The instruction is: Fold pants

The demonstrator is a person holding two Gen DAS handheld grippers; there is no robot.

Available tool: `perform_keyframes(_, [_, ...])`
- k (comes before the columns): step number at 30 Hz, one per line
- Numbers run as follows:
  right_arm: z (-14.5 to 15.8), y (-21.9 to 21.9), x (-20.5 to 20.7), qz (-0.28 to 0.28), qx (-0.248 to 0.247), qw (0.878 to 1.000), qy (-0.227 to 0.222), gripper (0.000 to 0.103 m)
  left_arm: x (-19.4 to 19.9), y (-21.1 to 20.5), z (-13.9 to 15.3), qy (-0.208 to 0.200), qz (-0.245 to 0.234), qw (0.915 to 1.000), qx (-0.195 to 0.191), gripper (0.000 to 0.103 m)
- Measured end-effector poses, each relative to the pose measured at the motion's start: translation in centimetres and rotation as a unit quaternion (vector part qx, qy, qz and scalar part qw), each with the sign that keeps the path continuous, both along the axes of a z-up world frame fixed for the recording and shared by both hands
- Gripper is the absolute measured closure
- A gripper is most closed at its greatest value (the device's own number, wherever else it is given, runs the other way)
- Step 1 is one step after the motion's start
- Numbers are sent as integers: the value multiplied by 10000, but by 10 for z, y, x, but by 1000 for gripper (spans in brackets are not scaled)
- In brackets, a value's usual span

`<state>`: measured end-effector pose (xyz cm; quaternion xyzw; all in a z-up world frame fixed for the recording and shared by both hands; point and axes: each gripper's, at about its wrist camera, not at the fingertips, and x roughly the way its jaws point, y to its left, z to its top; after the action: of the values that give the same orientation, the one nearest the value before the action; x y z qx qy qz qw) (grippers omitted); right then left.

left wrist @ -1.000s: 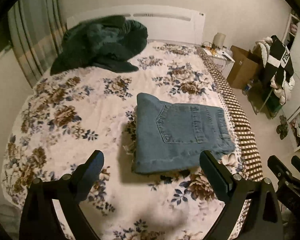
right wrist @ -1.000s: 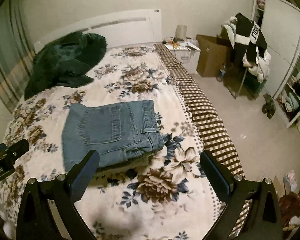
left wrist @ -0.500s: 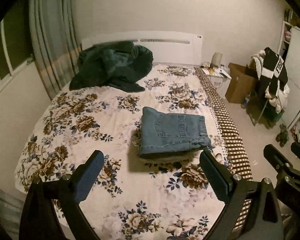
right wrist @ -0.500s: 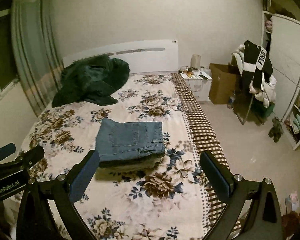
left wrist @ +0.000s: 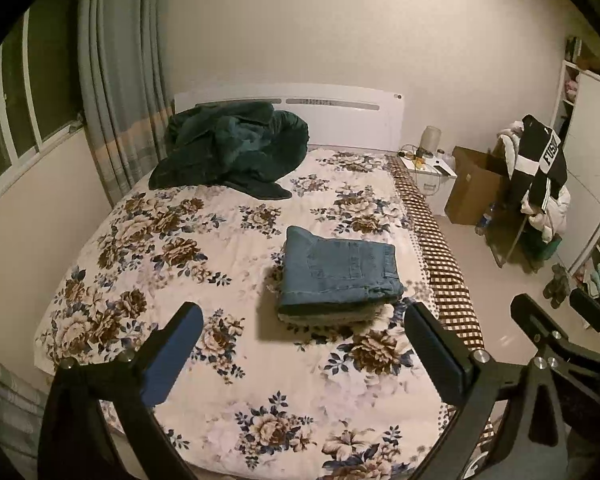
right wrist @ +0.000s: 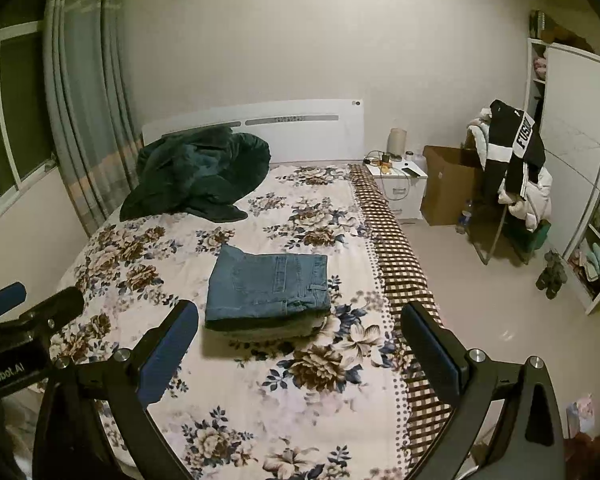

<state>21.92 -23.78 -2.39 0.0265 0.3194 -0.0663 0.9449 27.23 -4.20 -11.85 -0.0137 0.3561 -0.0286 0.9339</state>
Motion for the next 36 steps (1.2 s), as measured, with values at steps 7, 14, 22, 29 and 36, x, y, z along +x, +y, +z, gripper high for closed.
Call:
perform_keyframes(7, [4, 5, 6, -12, -57, 10000, 39, 0, -4, 4, -1, -16, 39, 10000, 46, 0])
perform_keyframes(14, [4, 5, 9, -36, -42, 10000, 79, 0, -11, 6, 3, -86, 83, 9999, 123, 0])
perform_keyframes(22, [3, 6, 7, -13, -31, 10000, 79, 0, -14, 7, 5, -89, 116, 9998, 157, 0])
perform_keyframes(29, [3, 8, 7, 19, -29, 9999, 98, 0, -17, 8, 5, -112, 146, 9997, 175, 0])
perform_keyframes(36, [2, 10, 6, 28, -22, 10000, 92, 0, -23, 7, 5, -108, 167, 9997, 170, 0])
